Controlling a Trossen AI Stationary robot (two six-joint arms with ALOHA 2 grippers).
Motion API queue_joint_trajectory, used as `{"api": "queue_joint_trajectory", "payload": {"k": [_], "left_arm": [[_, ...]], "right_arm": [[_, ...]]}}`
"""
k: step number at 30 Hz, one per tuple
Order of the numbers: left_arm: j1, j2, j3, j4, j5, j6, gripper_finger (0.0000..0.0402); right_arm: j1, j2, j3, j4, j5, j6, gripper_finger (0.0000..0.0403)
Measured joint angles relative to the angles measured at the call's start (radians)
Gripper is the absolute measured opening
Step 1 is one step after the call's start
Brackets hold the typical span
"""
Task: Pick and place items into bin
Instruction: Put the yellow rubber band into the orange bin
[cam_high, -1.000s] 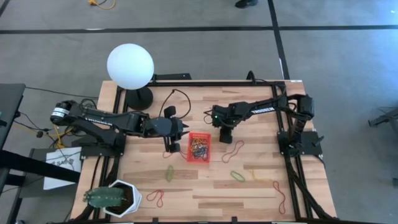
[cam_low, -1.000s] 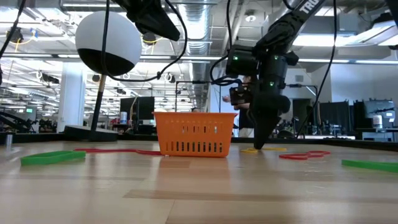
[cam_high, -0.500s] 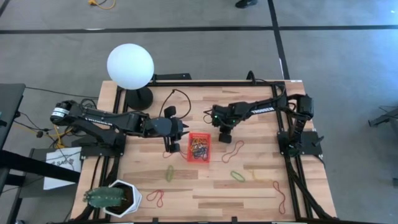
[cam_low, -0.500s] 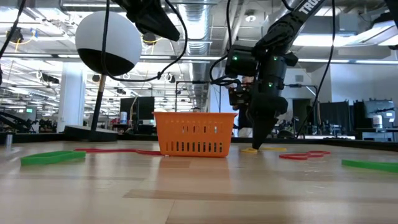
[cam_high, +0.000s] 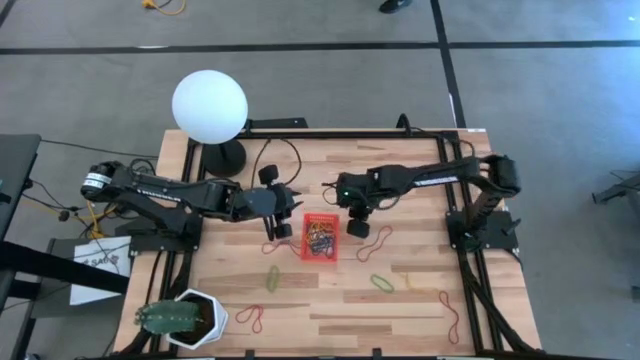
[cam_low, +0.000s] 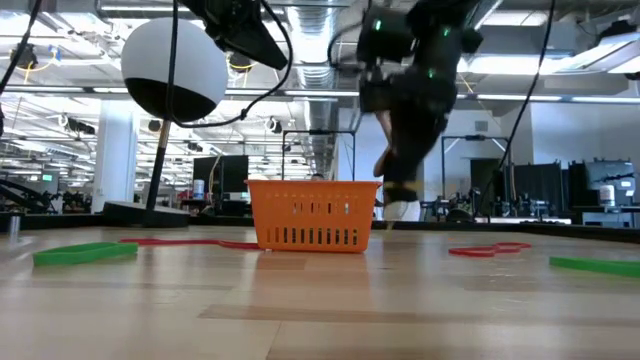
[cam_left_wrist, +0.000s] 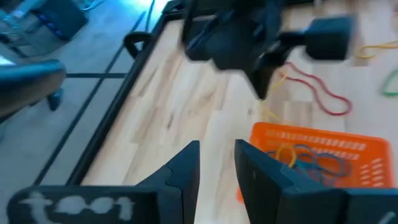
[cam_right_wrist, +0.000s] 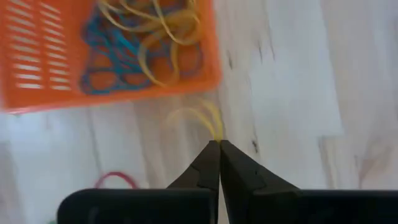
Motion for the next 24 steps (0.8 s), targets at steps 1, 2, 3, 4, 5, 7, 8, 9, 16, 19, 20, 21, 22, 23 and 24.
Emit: {"api": "queue_joint_trajectory", "payload": {"k": [1,2,3,4,5,7,8,9,16,19,20,21,22,23,24], "left_arm": [[0.0,0.0,0.0,0.0,-0.01,0.001,0.0091],[0.0,0.0,0.0,0.0,-0.016,0.003,0.0091],[0.0,0.0,0.0,-0.001,-0.028,0.003,0.0091],[0.0,0.0,0.0,0.004,-0.041,0.003,0.0091],[0.0,0.0,0.0,0.012,-0.05,0.003,0.0091],[0.001,0.0,0.0,0.014,-0.078,0.003,0.0091],[0.001,0.0,0.0,0.018,-0.09,0.002,0.0091],[0.002,0.0,0.0,0.019,-0.096,0.002,0.0091],[0.001,0.0,0.0,0.011,-0.099,-0.003,0.0091],[0.0,0.0,0.0,0.005,-0.097,-0.005,0.0091],[0.0,0.0,0.0,-0.001,-0.097,-0.005,0.0091],[0.0,0.0,0.0,-0.002,-0.096,-0.004,0.0091],[0.0,0.0,0.0,-0.001,-0.092,-0.004,0.0091],[0.0,0.0,0.0,-0.002,-0.092,-0.004,0.0091],[0.0,0.0,0.0,-0.002,-0.092,-0.004,0.0091]], "right_arm": [[0.019,-0.016,0.007,0.005,0.003,0.0,0.0001],[0.04,-0.035,0.013,0.017,0.003,0.0,0.0001],[0.061,-0.055,0.019,0.036,0.003,0.0,0.0001],[0.079,-0.069,0.021,0.066,0.002,-0.001,0.0001],[0.098,-0.079,0.022,0.107,0.001,-0.001,0.0],[0.13,-0.078,0.021,0.186,0.0,-0.001,0.0],[0.144,-0.073,0.021,0.238,0.002,-0.001,0.0],[0.155,-0.072,0.021,0.276,0.004,-0.002,0.0],[0.196,0.035,0.022,0.446,0.046,-0.056,0.0],[0.186,0.077,0.022,0.388,0.11,-0.051,0.0],[0.182,0.092,0.021,0.362,0.128,-0.048,0.0],[0.179,0.104,0.021,0.343,0.142,-0.047,0.0],[0.176,0.11,0.021,0.329,0.15,-0.047,0.0],[0.174,0.11,0.021,0.313,0.162,-0.043,0.0],[0.17,0.11,0.021,0.311,0.165,-0.035,0.0]]}}
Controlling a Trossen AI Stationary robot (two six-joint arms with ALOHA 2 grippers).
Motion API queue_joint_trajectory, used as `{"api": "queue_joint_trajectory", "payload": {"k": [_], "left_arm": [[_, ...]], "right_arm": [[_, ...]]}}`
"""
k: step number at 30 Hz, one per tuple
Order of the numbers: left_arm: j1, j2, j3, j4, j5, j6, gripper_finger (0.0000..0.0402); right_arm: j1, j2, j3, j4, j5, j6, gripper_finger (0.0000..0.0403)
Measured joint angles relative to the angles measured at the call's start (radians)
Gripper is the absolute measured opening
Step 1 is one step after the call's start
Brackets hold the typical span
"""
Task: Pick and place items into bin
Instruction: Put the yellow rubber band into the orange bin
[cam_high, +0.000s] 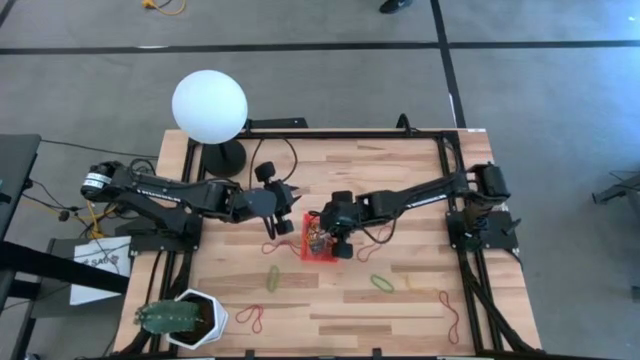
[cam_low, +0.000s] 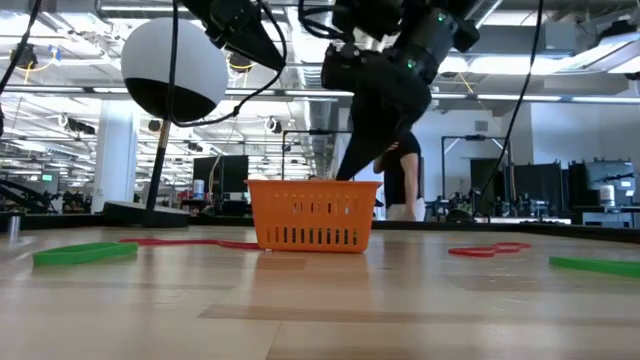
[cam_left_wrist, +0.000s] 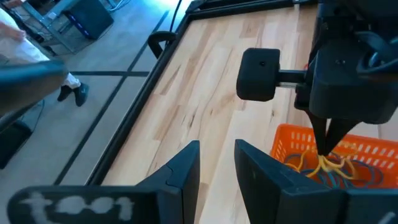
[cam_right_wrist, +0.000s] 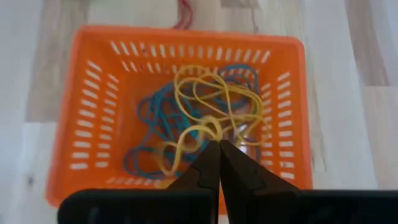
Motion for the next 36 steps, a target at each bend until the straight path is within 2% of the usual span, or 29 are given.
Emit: {"api": "queue_joint_trajectory", "payload": {"k": [8,16,20,22,26,31,36], "left_arm": [[0.0,0.0,0.0,0.002,0.001,-0.001,0.0091],[0.0,0.0,0.0,0.002,0.001,-0.002,0.0091],[0.0,0.0,0.0,0.002,0.001,-0.003,0.0091],[0.0,0.0,0.0,-0.002,0.002,-0.006,0.0091],[0.0,0.0,0.0,-0.025,0.002,-0.011,0.0091],[0.0,0.0,0.0,-0.037,0.01,-0.015,0.0091],[-0.001,0.0,0.0,-0.042,0.01,-0.016,0.0091]], "right_arm": [[-0.015,0.011,0.002,0.045,-0.004,0.007,0.0009],[-0.019,0.011,0.001,0.039,-0.002,0.007,0.0088],[-0.018,-0.003,0.002,0.02,-0.005,0.023,0.0112],[-0.017,-0.017,0.02,-0.053,-0.013,0.037,0.0116],[0.004,-0.078,0.075,-0.308,-0.039,0.126,0.0117],[0.092,-0.215,0.088,-0.576,-0.082,0.183,0.0117],[0.22,-0.326,0.039,-0.621,-0.084,0.361,0.0118]]}}
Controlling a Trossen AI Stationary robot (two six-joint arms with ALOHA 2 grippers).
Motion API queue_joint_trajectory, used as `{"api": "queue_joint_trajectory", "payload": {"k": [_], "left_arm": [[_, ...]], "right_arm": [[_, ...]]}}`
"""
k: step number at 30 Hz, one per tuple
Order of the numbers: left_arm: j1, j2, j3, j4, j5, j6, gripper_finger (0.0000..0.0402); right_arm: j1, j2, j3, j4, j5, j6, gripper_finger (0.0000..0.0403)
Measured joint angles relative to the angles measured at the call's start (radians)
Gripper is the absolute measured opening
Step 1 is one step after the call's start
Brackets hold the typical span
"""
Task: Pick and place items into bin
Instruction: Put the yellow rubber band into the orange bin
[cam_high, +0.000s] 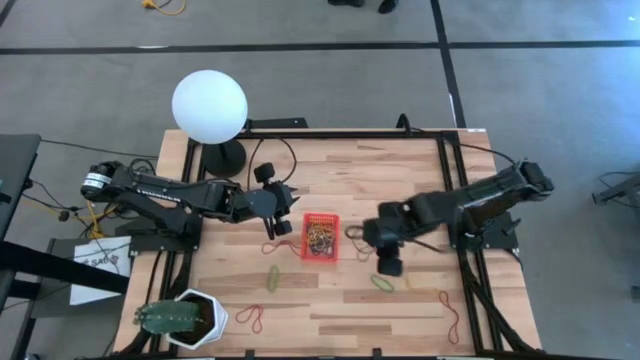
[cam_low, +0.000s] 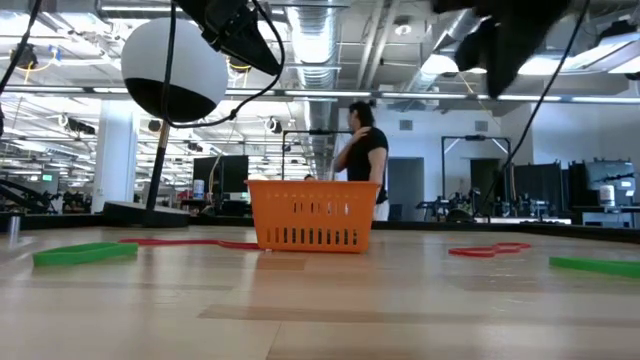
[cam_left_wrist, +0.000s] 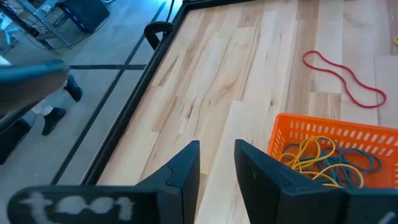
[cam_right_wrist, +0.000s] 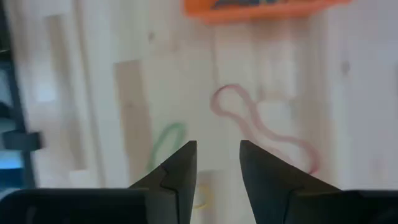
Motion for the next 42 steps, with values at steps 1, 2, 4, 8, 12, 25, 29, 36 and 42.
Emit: {"api": "queue_joint_trajectory", "payload": {"k": [1,2,4,8,12,25,29,36,42], "left_arm": [[0.0,0.0,0.0,0.0,0.001,0.0,0.0091],[-0.001,0.0,0.0,0.0,0.004,0.0,0.0091],[-0.002,0.0,0.0,0.0,0.015,0.0,0.0091],[-0.002,0.0,0.0,0.0,0.026,0.0,0.0091],[-0.002,0.0,0.0,0.001,0.026,-0.005,0.0091],[-0.002,0.0,0.0,0.001,0.026,-0.023,0.0091],[-0.002,0.0,0.0,0.001,0.026,-0.023,0.0091],[-0.002,0.0,0.0,0.001,0.026,-0.023,0.0091],[-0.002,0.0,0.0,0.001,0.027,-0.023,0.0091]], "right_arm": [[0.03,-0.019,-0.023,0.011,0.0,0.027,0.0118],[0.06,-0.033,-0.049,0.015,0.002,0.042,0.0118],[0.125,-0.058,-0.117,0.012,0.014,0.099,0.0118],[0.233,-0.073,-0.246,0.056,0.023,0.339,0.0118],[0.311,-0.058,-0.322,0.16,-0.004,0.601,0.0118],[0.409,0.14,-0.339,0.211,-0.128,0.774,0.0118],[0.39,0.183,-0.339,0.216,-0.132,0.734,0.0118],[0.361,0.223,-0.335,0.22,-0.144,0.67,0.0118],[0.351,0.232,-0.336,0.227,-0.156,0.607,0.0114]]}}
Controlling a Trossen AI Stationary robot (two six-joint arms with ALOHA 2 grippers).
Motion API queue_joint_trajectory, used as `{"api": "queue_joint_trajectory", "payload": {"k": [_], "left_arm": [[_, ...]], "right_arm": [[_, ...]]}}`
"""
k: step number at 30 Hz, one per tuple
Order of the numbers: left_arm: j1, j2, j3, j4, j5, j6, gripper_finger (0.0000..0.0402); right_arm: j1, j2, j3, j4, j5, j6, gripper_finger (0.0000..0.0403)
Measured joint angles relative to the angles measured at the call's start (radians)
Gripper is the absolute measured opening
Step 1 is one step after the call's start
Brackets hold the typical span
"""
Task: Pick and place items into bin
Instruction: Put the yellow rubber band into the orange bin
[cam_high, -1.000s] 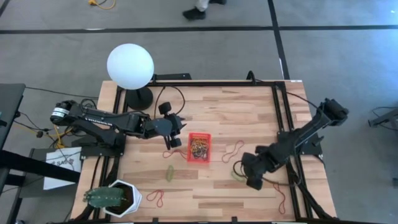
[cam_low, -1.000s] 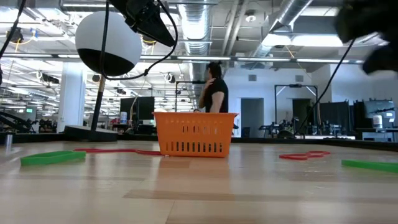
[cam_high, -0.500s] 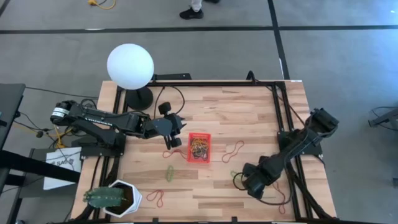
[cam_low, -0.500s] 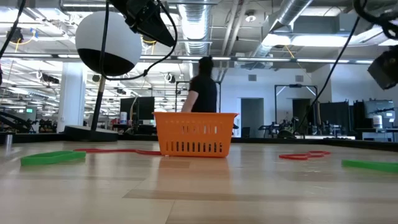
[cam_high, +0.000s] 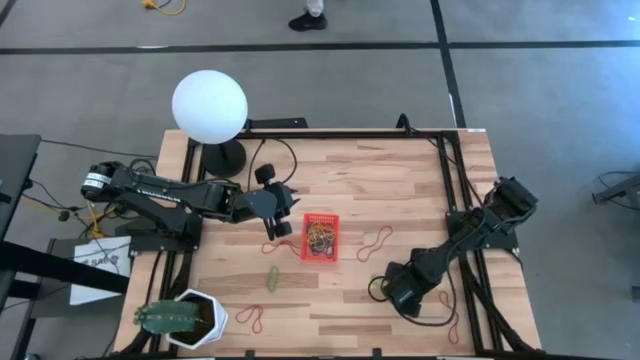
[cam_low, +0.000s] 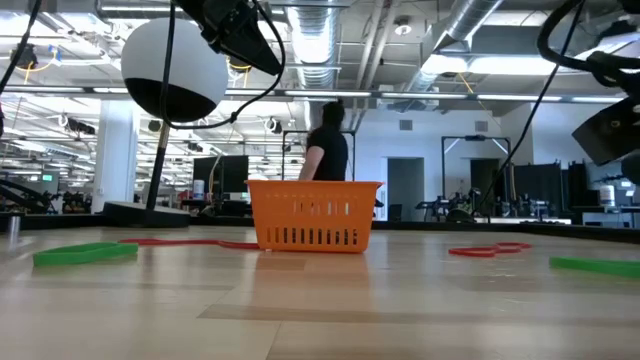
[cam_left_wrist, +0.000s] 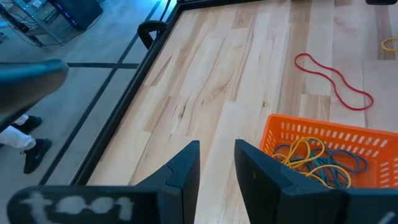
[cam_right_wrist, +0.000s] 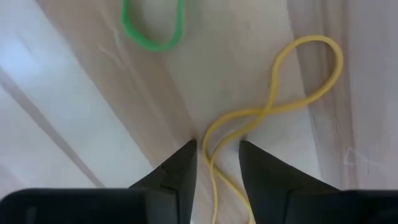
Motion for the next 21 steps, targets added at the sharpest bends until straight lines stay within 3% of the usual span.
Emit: {"api": "queue_joint_trajectory", "payload": {"k": [3,9,14,18,21], "left_arm": [[0.0,0.0,0.0,0.0,0.009,0.0,0.0091],[0.0,0.0,0.0,0.0,0.016,0.0,0.0091],[0.0,0.0,0.0,0.007,0.017,0.0,0.0091],[0.0,0.0,0.001,0.013,0.017,0.0,0.0091],[0.0,0.0,0.001,0.013,0.017,0.0,0.0091]], "right_arm": [[-0.002,0.0,-0.002,0.015,-0.021,-0.034,0.0092],[-0.006,-0.012,0.001,0.037,-0.047,-0.055,0.001],[-0.019,-0.049,0.05,0.068,0.002,-0.07,0.0008],[-0.04,-0.077,0.125,0.039,0.028,-0.188,0.0004],[-0.057,-0.11,0.196,-0.007,0.147,-0.328,0.0002]]}}
